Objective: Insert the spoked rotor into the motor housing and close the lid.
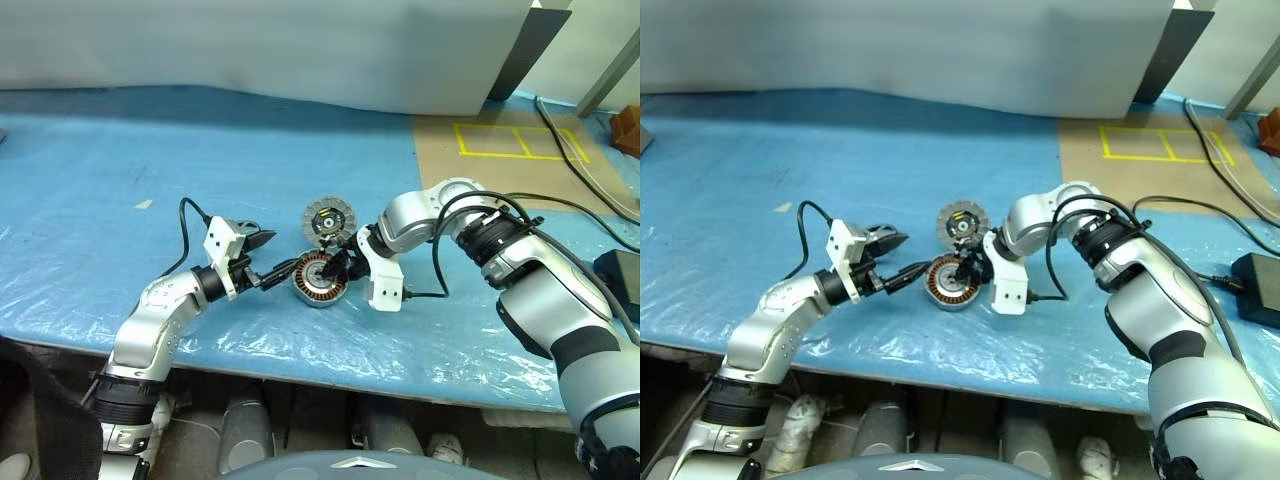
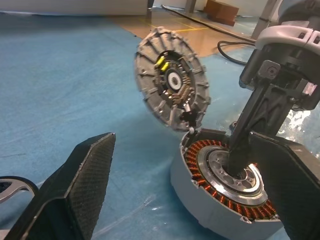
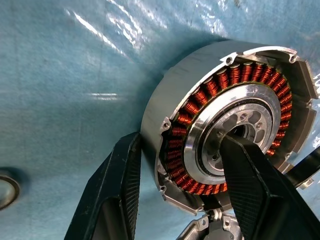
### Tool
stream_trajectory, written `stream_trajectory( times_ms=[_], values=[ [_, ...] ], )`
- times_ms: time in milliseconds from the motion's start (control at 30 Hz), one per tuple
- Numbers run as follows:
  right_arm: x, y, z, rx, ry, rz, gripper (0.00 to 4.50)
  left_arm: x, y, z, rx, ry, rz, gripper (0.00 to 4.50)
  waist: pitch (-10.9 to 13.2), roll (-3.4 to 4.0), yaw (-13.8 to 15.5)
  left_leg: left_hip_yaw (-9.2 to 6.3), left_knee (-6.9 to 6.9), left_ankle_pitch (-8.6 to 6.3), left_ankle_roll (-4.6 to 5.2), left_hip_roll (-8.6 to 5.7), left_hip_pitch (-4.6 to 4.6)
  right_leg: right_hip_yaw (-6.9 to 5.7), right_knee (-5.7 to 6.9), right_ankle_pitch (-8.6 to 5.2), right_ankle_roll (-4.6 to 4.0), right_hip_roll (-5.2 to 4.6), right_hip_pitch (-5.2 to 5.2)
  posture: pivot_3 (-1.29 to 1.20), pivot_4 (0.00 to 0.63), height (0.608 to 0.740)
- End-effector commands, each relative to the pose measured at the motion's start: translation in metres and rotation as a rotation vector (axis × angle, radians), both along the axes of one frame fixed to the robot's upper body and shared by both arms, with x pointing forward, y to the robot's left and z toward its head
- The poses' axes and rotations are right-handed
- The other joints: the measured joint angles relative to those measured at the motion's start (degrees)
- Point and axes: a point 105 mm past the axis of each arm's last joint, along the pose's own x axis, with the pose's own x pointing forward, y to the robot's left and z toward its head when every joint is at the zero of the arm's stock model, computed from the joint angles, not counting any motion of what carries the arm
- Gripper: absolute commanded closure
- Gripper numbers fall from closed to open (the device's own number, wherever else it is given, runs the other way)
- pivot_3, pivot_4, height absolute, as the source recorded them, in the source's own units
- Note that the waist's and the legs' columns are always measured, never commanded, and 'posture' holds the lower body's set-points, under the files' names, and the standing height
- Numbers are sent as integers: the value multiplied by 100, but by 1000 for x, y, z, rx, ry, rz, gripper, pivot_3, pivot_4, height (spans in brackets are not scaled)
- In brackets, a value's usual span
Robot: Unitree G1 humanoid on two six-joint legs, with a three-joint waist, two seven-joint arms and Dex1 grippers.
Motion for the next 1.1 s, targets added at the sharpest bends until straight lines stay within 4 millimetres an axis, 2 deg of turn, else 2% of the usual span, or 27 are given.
stream_trajectory(
  times_ms=[33, 200, 400, 533, 600, 700, 867, 933, 1000, 1067, 1100],
  values=[
    [10, -2, -1, -15, -23, -48, 2062, -4, -5, 13, -13, -49, -17, 0, 0, 0, -3, 0, 0, 0, 0, 0, 2, 2, 2, 0, 0, 1, 0, 0, 150, 740],
    [9, 1, 6, 36, -6, -65, 572, -3, -4, 13, -15, -49, -14, 0, 0, -1, 2, 0, -1, 0, 0, -1, 4, 4, 4, 1, 1, 2, 1, 0, 150, 740],
    [-7, 5, 30, 108, 33, -64, 572, -4, -7, 14, -16, -45, -33, 0, 4, -6, 22, 1, 2, 1, 2, -8, -19, 9, -4, 1, 4, 0, -9, 0, 150, 740],
    [-13, -7, 46, 148, 62, -139, 572, -10, -10, 16, -19, -37, -80, 0, 6, -9, 20, 1, -4, 3, 6, -5, -17, 5, -3, 2, 6, 2, -12, 0, 150, 740],
    [-11, -21, 51, 180, 98, -258, 572, -13, -11, 16, -19, -38, -92, 0, 6, -10, 26, 1, -8, 3, 5, -2, -16, 3, -3, 2, 5, 2, -11, 0, 150, 740],
    [-5, -43, 62, 373, 253, -562, 572, -16, -12, 18, -19, -45, -109, 0, 9, -15, 58, -1, -8, 1, 4, -3, -16, 1, -8, 1, 4, 1, -5, 0, 150, 740],
    [-5, -59, 85, 989, 693, -1043, 572, -17, -11, 22, -12, -54, -133, 0, 12, -12, 48, -1, -22, 1, 3, -4, -1, 3, -20, 1, 4, 1, 4, 0, 150, 740],
    [-4, -74, 74, 1182, 744, -1208, 572, -17, -11, 22, -6, -55, -152, 0, 12, -13, 55, -1, -28, 1, 3, -4, 8, 8, -20, 1, 4, 3, 4, 0, 150, 740],
    [-8, -82, 55, 1248, 701, -1325, 572, -15, -12, 22, 2, -55, -164, 0, 11, -11, 67, 0, -36, 1, 0, -6, 22, 9, -22, 0, 6, 3, 9, 0, 150, 740],
    [-23, -76, 22, 1254, 723, -1420, 572, -11, -17, 20, 16, -61, -178, 0, 10, -11, 102, 3, -49, 2, -3, -13, 24, 12, -37, -4, 12, 1, 12, 0, 150, 740],
    [-28, -73, 14, 1262, 735, -1449, 572, -9, -18, 20, 17, -63, -181, 0, 10, -10, 117, 3, -58, 6, -11, -14, 26, 11, -49, -4, 12, 1, 16, 0, 150, 740]
  ],
)
